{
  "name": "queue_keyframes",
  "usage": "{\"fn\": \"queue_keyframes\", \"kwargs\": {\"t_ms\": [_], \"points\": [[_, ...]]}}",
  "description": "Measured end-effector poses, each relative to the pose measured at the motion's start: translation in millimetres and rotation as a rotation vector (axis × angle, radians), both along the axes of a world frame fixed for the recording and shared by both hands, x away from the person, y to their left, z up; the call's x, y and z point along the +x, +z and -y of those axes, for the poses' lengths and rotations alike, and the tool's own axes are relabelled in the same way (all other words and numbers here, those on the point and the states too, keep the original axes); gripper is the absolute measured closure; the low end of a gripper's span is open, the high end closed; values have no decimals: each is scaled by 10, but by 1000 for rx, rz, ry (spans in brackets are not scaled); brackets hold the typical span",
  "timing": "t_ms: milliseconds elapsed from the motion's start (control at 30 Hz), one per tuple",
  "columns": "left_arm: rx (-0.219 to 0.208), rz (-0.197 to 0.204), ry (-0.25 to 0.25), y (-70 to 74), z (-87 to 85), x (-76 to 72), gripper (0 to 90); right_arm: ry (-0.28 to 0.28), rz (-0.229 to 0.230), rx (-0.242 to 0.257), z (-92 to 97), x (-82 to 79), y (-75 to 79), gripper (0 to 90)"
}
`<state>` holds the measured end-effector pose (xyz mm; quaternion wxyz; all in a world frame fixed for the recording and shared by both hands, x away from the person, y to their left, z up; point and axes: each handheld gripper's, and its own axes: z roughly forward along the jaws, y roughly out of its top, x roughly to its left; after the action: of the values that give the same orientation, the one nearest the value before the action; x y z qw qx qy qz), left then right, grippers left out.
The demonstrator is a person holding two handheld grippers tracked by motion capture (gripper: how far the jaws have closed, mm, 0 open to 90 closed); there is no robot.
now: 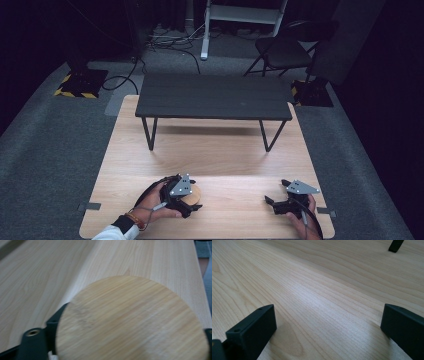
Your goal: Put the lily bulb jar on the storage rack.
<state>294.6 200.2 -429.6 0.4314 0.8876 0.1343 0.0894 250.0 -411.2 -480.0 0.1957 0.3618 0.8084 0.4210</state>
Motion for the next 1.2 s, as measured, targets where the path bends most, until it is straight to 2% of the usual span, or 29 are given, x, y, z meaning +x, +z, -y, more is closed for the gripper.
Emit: {"fn": "queue_keyframes", "kwargs": {"t_ms": [100,167,333,500,533,567,667,700,933,967,1033,1200], "points": [[-5,-1,2,-7,5,13,247,0,0,0,0,0,0,0],[-20,-20,17,-8,-6,32,252,0,0,0,0,0,0,0],[-21,-18,39,14,-8,25,257,0,0,0,0,0,0,0],[-43,-26,59,117,-37,26,258,0,0,0,0,0,0,0],[-60,-22,64,227,-59,43,258,0,0,0,0,0,0,0],[-60,-22,64,227,-59,43,258,0,0,0,0,0,0,0],[-69,-1,66,423,-69,82,257,0,0,0,0,0,0,0],[-78,5,70,558,-74,121,258,0,0,0,0,0,0,0],[-99,30,74,1143,-64,350,258,0,0,0,0,0,0,0],[-92,38,69,1259,-53,395,258,0,0,0,0,0,0,0],[-83,48,64,1417,-33,454,258,0,0,0,0,0,0,0],[-93,68,60,1784,7,629,258,0,0,0,0,0,0,0]]}}
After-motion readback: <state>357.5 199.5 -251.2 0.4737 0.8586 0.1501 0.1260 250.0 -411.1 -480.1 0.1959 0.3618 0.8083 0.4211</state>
